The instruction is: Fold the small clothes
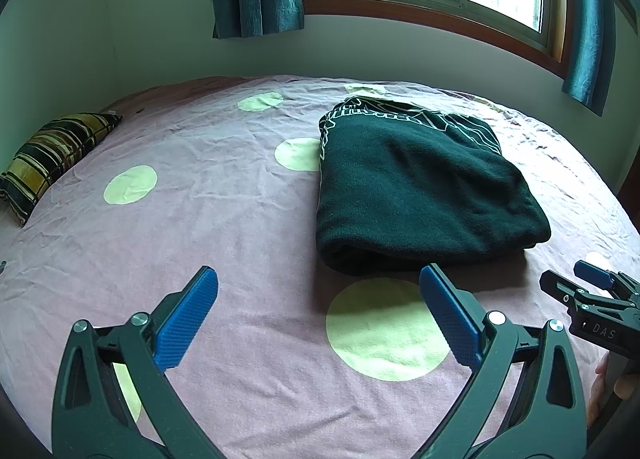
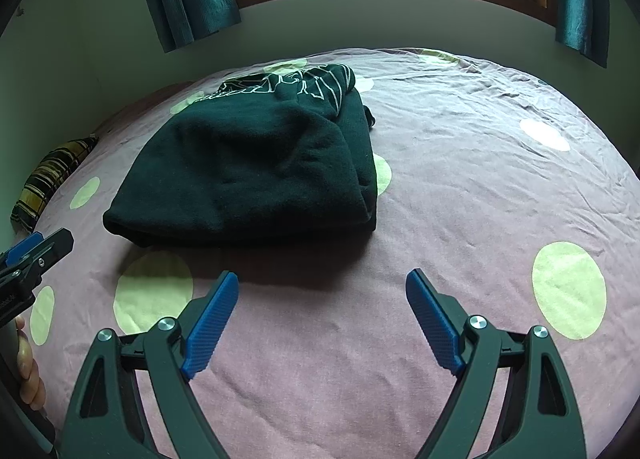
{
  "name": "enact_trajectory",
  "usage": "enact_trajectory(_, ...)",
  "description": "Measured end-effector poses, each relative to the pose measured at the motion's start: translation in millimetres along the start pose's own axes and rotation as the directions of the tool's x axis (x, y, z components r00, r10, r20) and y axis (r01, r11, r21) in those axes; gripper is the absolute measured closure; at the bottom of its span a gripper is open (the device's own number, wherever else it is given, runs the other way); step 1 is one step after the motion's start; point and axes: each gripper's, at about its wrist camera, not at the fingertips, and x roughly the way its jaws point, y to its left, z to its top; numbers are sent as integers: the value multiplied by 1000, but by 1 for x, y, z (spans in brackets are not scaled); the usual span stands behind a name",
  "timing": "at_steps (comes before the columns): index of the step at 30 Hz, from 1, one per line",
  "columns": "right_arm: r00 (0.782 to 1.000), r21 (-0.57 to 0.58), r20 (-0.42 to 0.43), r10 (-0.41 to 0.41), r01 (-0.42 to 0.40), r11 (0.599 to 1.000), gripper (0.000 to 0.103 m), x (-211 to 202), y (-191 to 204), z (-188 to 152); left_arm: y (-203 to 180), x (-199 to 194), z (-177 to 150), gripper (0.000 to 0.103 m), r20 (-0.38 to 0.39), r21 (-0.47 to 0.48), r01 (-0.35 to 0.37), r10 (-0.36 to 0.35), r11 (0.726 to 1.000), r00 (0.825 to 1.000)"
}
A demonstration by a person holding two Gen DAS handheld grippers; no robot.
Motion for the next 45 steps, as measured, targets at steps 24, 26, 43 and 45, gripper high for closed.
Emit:
enact_trajectory(24,1000,-4,-27,10,-10,1000,18,9,-3,-2,-1,-1,-1,2,4,10,-1,1,1000,1000)
enact_trajectory(26,1000,-6,-28,11,-12,1000,18,9,-3,-2,-1,-2,0,2,5,9,4,-4,1000,1000)
enact_trajectory(43,997,24,-48,65,-64,998,18,11,-7,-1,24,-12,26,2,85,7,-6,6,1000,996)
enact_trajectory(45,995,37,-45,93,-91,995,18,7,-13,7,35,1,38,2,80,27,-76,74,997,994)
